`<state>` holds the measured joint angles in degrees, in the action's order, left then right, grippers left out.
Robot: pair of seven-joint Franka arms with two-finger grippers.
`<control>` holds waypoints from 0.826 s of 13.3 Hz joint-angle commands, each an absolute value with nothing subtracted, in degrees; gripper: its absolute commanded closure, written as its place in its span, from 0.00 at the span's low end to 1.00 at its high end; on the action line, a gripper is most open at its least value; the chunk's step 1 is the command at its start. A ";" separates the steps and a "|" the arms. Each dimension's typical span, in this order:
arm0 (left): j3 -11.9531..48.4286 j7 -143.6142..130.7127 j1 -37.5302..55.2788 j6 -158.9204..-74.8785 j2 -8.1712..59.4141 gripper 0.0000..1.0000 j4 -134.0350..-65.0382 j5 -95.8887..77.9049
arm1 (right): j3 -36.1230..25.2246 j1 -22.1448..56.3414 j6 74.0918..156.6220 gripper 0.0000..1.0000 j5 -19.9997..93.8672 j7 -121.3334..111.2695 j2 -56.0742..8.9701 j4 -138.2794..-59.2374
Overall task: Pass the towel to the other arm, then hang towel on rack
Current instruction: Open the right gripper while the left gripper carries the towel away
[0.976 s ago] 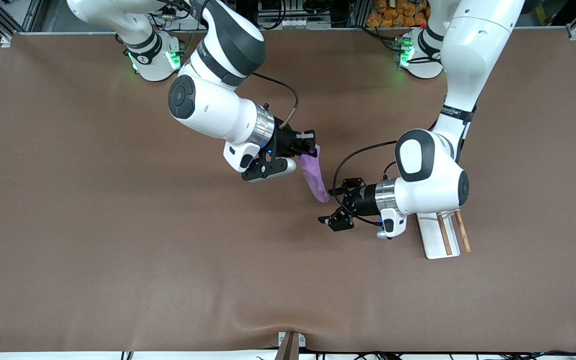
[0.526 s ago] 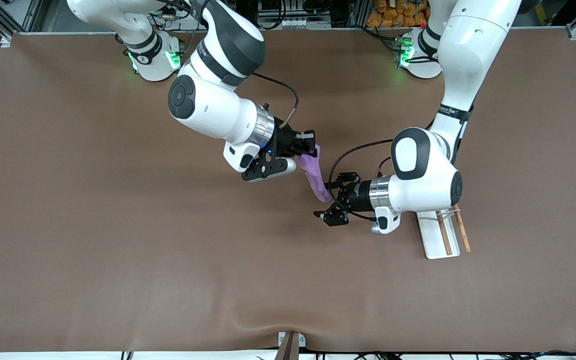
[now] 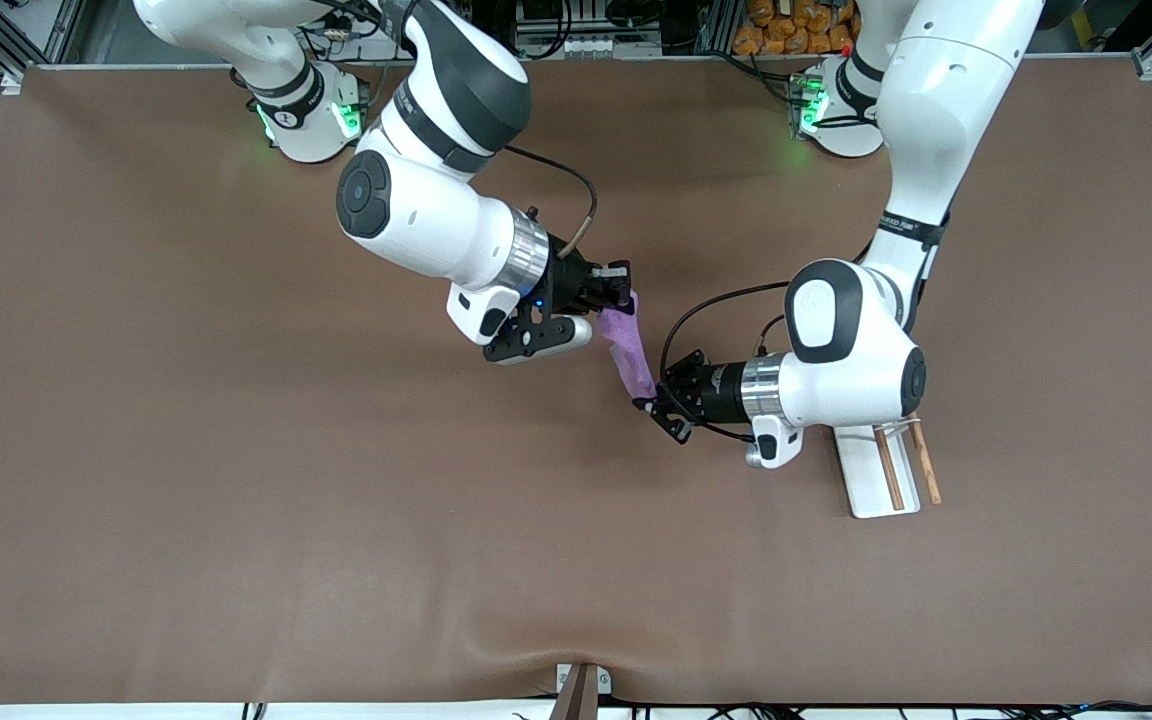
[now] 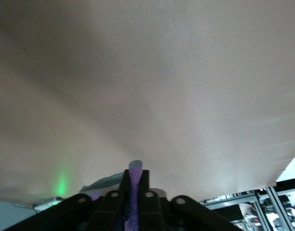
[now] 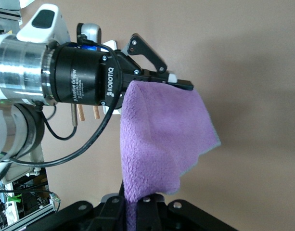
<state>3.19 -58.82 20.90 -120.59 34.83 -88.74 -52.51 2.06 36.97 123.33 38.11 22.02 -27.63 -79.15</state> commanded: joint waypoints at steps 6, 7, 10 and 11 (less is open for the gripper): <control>2.99 -58.20 10.74 -102.33 27.60 1.00 -82.98 -34.58 | 1.58 37.35 123.75 0.00 38.24 21.62 -27.60 -79.19; 3.08 -55.31 9.33 -99.09 27.08 1.00 -82.79 -29.76 | 1.58 37.18 123.40 0.00 38.23 21.62 -27.51 -79.19; 2.99 -41.88 5.55 -91.87 26.37 1.00 -82.79 -17.27 | 1.41 36.56 123.14 0.00 38.14 21.71 -27.16 -79.45; 2.99 -39.75 4.49 -89.67 26.37 1.00 -82.88 -14.09 | 1.23 36.48 123.05 0.00 38.06 21.71 -26.98 -79.54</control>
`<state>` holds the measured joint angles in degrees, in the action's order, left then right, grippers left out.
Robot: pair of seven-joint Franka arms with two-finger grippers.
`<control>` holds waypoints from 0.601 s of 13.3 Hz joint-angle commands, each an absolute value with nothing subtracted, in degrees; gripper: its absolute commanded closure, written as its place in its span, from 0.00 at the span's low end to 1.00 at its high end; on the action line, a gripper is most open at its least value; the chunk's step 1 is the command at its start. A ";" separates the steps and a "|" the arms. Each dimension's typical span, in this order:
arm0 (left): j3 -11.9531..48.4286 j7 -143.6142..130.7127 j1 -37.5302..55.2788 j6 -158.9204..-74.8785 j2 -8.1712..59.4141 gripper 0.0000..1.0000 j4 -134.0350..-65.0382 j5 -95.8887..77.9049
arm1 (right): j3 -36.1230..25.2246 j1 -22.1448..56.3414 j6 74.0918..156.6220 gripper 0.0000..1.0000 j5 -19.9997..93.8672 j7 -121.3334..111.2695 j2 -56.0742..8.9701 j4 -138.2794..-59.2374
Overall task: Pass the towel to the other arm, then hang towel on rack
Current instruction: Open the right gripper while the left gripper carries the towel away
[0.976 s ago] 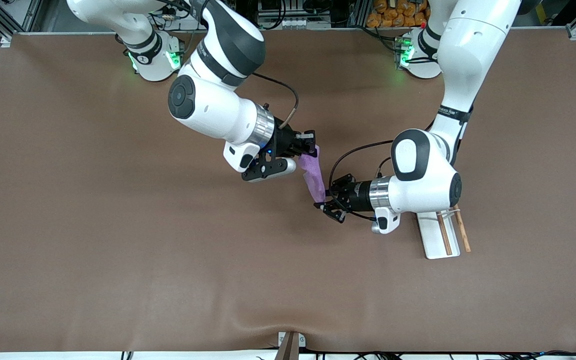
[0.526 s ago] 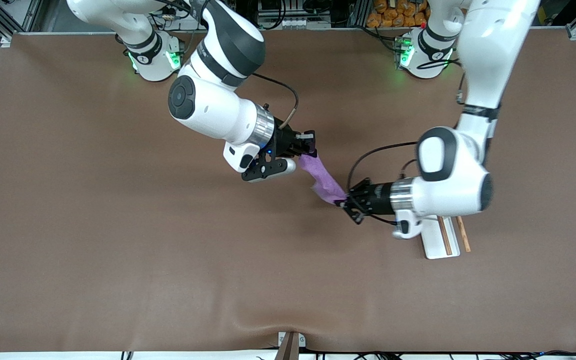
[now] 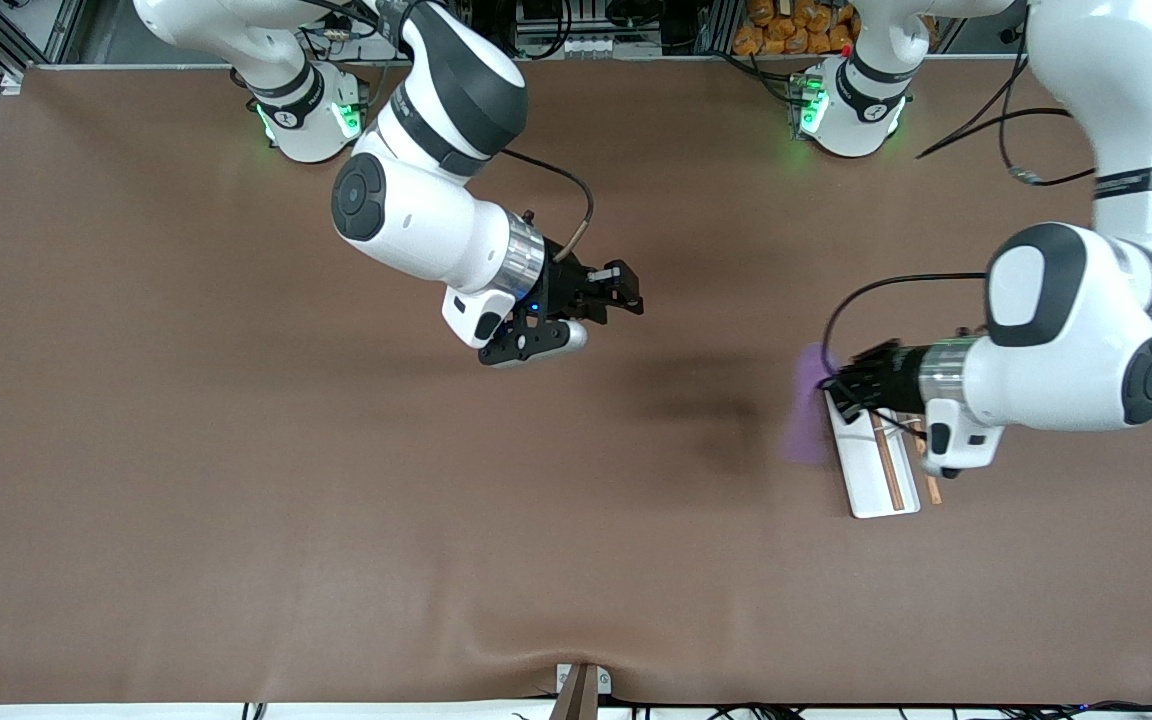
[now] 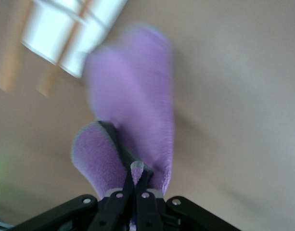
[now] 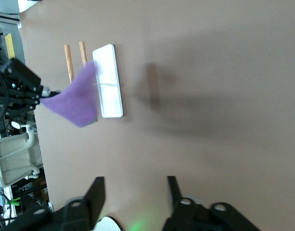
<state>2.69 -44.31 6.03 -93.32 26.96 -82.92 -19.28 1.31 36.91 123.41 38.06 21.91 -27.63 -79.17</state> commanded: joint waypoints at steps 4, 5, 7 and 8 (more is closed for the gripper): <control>3.16 -37.62 4.83 -85.00 26.98 1.00 -83.14 0.76 | 0.53 32.18 115.70 0.00 31.24 16.82 -25.76 -79.63; 3.34 -37.10 4.92 -84.56 27.07 1.00 -83.23 3.66 | 0.53 30.43 112.18 0.00 28.85 13.66 -25.06 -79.63; 3.34 -35.43 4.57 -84.55 27.68 1.00 -83.06 6.58 | 0.44 26.38 107.85 0.00 23.85 8.64 -23.22 -81.03; 3.34 -35.42 4.66 -84.55 27.77 1.00 -82.88 7.03 | 0.53 25.06 107.67 0.00 19.29 6.96 -22.33 -82.17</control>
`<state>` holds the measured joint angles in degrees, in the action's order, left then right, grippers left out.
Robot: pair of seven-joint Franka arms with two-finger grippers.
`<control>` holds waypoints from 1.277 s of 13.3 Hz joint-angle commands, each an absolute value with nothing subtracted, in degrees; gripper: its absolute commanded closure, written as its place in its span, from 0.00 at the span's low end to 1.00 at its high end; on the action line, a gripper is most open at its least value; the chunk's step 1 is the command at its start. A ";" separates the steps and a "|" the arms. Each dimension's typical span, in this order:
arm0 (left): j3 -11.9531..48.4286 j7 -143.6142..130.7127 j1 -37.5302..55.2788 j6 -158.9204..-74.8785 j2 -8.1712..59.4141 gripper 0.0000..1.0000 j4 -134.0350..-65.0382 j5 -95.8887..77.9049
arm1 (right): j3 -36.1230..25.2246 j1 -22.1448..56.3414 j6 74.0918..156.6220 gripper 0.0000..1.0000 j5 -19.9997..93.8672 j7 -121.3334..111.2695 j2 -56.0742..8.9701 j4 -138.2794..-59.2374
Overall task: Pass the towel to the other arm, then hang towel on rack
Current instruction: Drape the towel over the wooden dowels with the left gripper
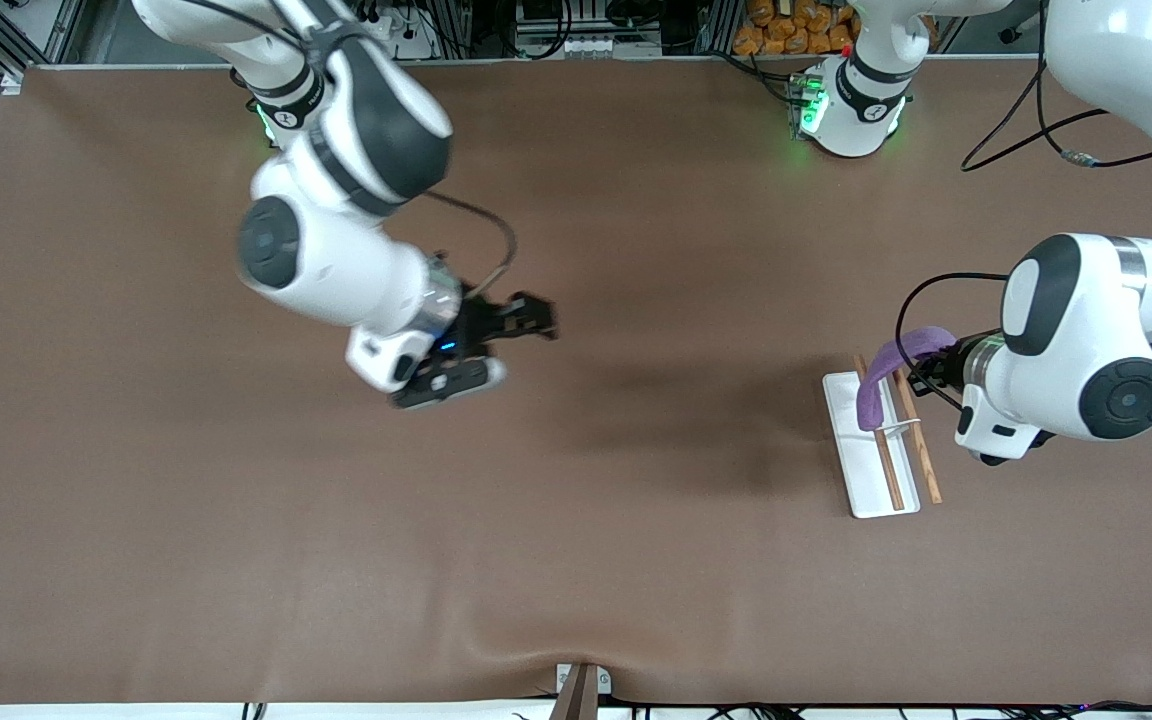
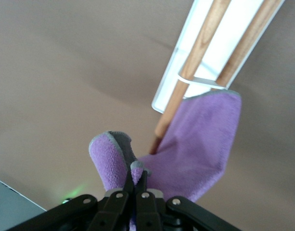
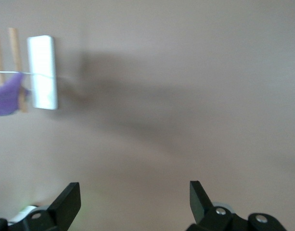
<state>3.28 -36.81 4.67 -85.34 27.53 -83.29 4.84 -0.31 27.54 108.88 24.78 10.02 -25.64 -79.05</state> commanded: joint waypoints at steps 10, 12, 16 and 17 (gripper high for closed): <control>4.48 -35.95 5.71 -84.29 23.91 1.00 -77.88 -4.39 | 0.61 10.48 91.93 0.00 0.79 6.68 -9.60 -88.13; 4.04 -35.25 5.36 -85.07 25.04 1.00 -76.64 -4.48 | 0.53 7.75 91.85 0.00 0.79 5.46 -4.68 -92.62; 3.61 -35.60 5.28 -89.03 29.17 1.00 -76.73 -3.96 | -3.85 5.10 90.36 0.00 0.79 -2.96 0.96 -95.19; 3.26 -35.33 4.93 -89.21 30.22 1.00 -76.73 -3.96 | -5.00 3.71 89.39 0.00 1.40 -6.21 1.05 -94.92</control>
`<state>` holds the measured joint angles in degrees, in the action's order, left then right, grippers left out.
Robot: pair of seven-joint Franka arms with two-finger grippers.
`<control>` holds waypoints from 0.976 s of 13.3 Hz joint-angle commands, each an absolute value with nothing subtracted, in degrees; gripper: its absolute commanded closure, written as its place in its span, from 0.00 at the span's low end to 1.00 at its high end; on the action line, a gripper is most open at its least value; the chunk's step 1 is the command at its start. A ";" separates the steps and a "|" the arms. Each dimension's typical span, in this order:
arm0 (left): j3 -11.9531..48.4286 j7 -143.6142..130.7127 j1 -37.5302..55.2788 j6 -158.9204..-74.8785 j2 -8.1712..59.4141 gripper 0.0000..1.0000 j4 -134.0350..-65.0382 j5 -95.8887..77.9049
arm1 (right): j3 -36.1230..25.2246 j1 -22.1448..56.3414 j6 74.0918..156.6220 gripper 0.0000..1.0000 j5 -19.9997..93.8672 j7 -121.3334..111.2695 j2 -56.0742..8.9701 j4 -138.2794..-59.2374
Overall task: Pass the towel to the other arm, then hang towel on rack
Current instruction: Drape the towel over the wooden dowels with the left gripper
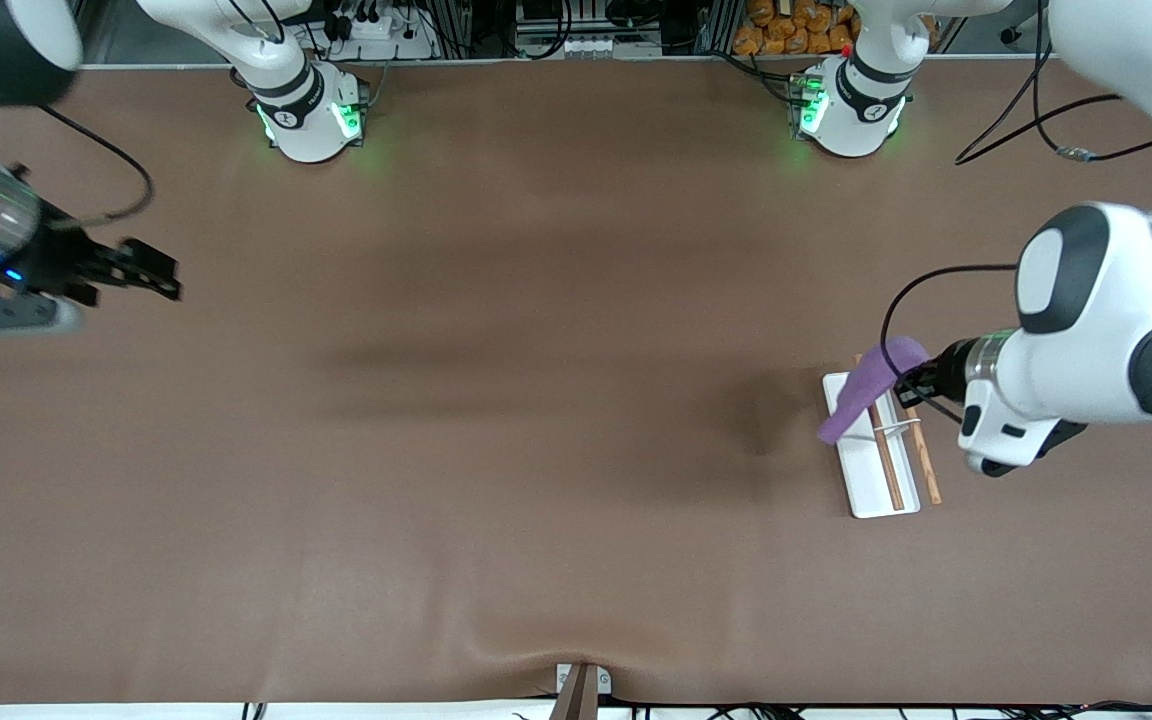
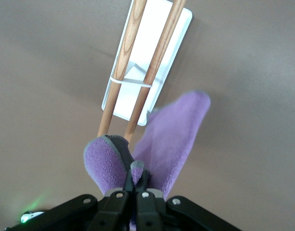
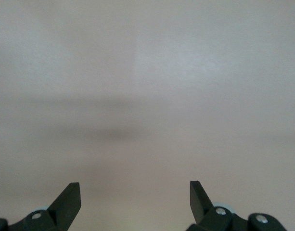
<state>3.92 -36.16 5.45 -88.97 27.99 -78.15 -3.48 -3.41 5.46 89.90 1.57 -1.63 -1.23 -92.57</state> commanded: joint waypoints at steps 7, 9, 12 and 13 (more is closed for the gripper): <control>-0.18 -26.28 1.93 -94.83 32.87 1.00 -76.64 -0.45 | -4.57 -0.17 81.22 0.00 1.76 -2.92 3.87 -90.88; -0.70 -24.62 1.85 -95.88 33.13 1.00 -76.64 1.66 | -4.39 -1.23 81.47 0.00 2.02 -2.90 3.87 -90.70; -1.93 -21.89 1.85 -97.99 33.66 1.00 -76.64 1.93 | -4.75 -0.44 83.83 0.00 1.50 -3.51 3.78 -90.09; -2.28 -20.58 1.85 -98.69 34.10 1.00 -76.64 1.93 | -4.40 -0.70 85.07 0.00 1.58 -3.78 3.69 -90.09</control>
